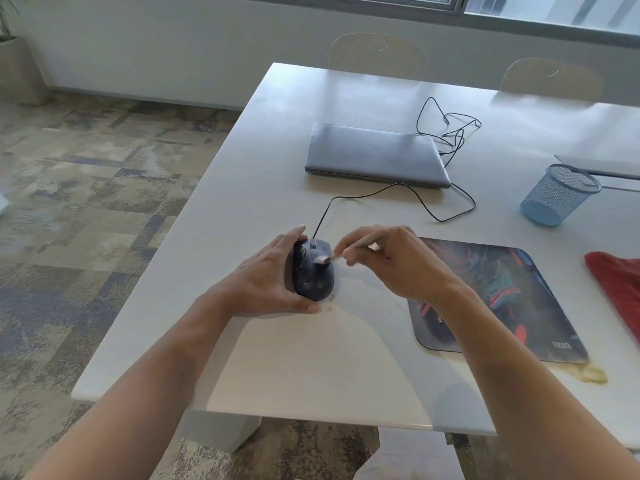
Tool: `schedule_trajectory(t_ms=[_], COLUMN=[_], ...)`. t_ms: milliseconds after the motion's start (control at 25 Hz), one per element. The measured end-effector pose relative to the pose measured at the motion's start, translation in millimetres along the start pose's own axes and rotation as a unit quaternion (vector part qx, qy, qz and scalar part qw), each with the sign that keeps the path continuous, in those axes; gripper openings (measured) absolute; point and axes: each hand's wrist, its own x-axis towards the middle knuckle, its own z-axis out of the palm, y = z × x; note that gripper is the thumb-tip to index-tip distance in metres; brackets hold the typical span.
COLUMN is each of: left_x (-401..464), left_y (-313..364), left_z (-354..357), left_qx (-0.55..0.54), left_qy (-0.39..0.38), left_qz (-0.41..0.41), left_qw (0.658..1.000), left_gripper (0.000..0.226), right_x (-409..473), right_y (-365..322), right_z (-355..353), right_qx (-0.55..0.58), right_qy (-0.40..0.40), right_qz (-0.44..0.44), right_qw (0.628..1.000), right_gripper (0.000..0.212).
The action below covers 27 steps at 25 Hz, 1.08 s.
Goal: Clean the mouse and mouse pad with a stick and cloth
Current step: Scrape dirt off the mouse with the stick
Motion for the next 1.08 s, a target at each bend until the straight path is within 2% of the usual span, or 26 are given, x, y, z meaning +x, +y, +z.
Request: schedule_trajectory(t_ms=[160,240,320,400,520,640,840,1000,1080], left_x=[0.4,0.4,0.0,-0.3,-0.1,0.7,0.1,0.2,-0.5], left_y=[-0.5,-0.8,-1.2,-1.3,-1.5,-2.7,-3.9,-3.2,-2.8], left_z=[1.3,1.4,1.2,1.1,1.7,2.1,3.8,3.4,3.4], left_qx=[0.003,0.002,0.001,0.003,0.003,-0.006,-0.005,-0.009,-0.010], left_qy=[0.003,0.003,0.004,0.005,0.005,0.006,0.011,0.009,0.010], left_qz=[0.003,0.002,0.002,0.001,0.001,0.000,0.005,0.007,0.010], left_qw=[1.000,1.000,1.000,1.000,1.000,1.000,1.000,1.000,1.000], left_gripper=[0.129,0.129,0.129,0.128,0.128,0.128,0.125,0.125,0.126], right_x=[-20.3,-18.6,-13.4,-11.1,-21.4,-41.9,-72.1,-65.6,-66.7], right_y=[-5.9,-4.2,0.7,7.4,16.4,12.1,-9.9,-9.9,-10.7], right_z=[-5.4,-6.8,-2.9,6.3,22.1,27.3,29.6,28.5,34.3], right_qx=[0.041,0.051,0.069,0.056,0.046,0.060,0.112,0.100,0.050], right_qy=[-0.068,-0.032,0.052,0.102,0.106,0.137,0.084,0.172,0.168], right_qz=[-0.015,-0.009,0.018,0.045,0.062,0.064,0.034,0.065,0.047], right_qw=[0.997,0.998,0.996,0.992,0.991,0.987,0.990,0.978,0.983], right_gripper=[0.015,0.016,0.024,0.023,0.014,0.014,0.026,0.023,0.026])
